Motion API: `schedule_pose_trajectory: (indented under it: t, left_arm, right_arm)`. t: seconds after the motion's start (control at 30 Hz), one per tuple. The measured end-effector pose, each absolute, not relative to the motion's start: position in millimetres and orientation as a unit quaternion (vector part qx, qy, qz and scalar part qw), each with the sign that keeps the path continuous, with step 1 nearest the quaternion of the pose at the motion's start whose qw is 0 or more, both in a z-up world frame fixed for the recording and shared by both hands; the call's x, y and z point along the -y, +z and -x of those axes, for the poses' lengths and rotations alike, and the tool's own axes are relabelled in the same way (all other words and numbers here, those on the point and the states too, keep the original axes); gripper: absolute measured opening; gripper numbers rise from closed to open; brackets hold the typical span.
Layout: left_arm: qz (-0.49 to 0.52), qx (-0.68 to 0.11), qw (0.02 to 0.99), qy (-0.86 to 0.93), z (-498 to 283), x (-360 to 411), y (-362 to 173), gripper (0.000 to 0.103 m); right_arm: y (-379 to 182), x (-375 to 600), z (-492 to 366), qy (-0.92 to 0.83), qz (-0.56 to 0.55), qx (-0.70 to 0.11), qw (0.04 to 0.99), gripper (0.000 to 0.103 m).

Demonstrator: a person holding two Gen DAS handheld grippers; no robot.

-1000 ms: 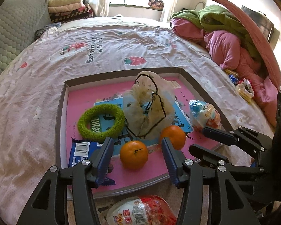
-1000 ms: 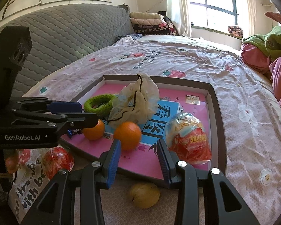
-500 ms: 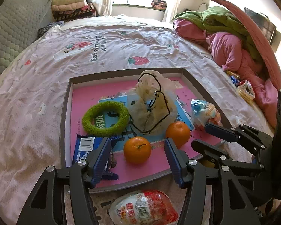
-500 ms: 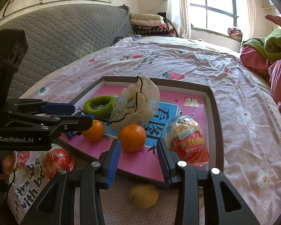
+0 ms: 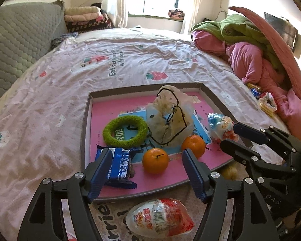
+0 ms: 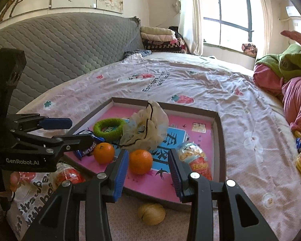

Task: Organize objects
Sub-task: 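Pull both open tools back from the tray toward the remaining items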

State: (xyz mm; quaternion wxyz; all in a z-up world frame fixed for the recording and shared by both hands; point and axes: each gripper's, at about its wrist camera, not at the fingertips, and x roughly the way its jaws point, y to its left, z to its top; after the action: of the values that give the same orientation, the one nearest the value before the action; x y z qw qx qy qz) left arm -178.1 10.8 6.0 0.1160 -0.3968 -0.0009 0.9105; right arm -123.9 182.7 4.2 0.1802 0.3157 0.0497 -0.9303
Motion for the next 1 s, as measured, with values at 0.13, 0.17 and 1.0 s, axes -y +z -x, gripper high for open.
schedule_pose_trajectory:
  t: [0.13,0.17,1.0]
  left_arm:
    - [0.390,-0.005,0.116,0.914,170,-12,10,0.074]
    - [0.389,-0.006,0.117,0.914,168,-12,10,0.074]
    - [0.405,0.021,0.123,0.906,108,8,-17,0.074]
  right_arm:
    - [11,-184,118,-0.933,-0.307,-0.053,0.178,0.041]
    - [12,-185,115,-0.934,-0.305,-0.052,0.178,0.041]
    - [2,-205,66,-0.929,-0.331,-0.025,0.160,0.048]
